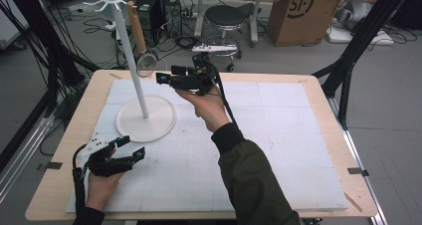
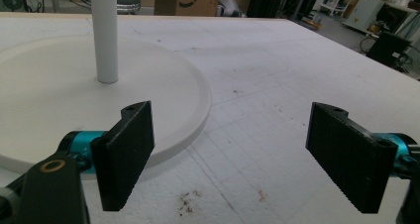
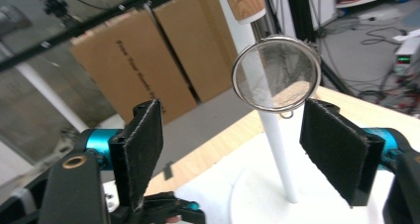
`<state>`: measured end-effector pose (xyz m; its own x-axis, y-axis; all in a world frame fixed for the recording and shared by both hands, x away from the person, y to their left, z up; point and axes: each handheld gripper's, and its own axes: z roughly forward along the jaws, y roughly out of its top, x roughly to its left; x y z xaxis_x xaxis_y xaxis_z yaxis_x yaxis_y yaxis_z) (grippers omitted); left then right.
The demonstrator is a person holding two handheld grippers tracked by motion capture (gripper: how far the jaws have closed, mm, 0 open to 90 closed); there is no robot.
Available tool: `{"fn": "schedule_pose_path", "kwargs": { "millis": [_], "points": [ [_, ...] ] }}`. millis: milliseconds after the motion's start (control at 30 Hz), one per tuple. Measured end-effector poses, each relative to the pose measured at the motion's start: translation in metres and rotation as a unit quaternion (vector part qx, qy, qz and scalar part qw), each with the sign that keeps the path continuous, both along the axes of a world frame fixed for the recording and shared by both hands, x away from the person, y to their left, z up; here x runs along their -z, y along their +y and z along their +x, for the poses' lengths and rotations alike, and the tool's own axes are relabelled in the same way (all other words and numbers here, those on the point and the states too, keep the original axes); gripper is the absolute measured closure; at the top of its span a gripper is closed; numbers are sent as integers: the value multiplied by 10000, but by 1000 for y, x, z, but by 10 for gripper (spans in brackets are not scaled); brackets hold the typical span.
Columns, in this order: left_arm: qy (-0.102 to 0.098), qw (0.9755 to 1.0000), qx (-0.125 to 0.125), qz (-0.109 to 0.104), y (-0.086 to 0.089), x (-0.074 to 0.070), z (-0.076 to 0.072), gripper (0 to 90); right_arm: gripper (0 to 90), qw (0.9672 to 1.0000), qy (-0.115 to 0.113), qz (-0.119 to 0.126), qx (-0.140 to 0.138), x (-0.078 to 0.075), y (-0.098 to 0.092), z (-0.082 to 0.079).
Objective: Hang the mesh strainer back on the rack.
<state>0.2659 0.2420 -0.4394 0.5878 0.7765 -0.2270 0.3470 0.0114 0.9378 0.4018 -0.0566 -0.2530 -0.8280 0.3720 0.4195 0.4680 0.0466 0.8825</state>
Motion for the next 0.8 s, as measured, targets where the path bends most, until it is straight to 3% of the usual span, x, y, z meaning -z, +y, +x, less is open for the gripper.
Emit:
{"fn": "schedule_pose_path", "kwargs": {
  "millis": [333,800],
  "points": [
    [15,10000,1,2,1,0,0,196,226,9998,72,174,98,12,-28,-11],
    [29,10000,21,74,-4,1,0,193,224,9991,169,231,307,33,-69,-23]
  ]
}}
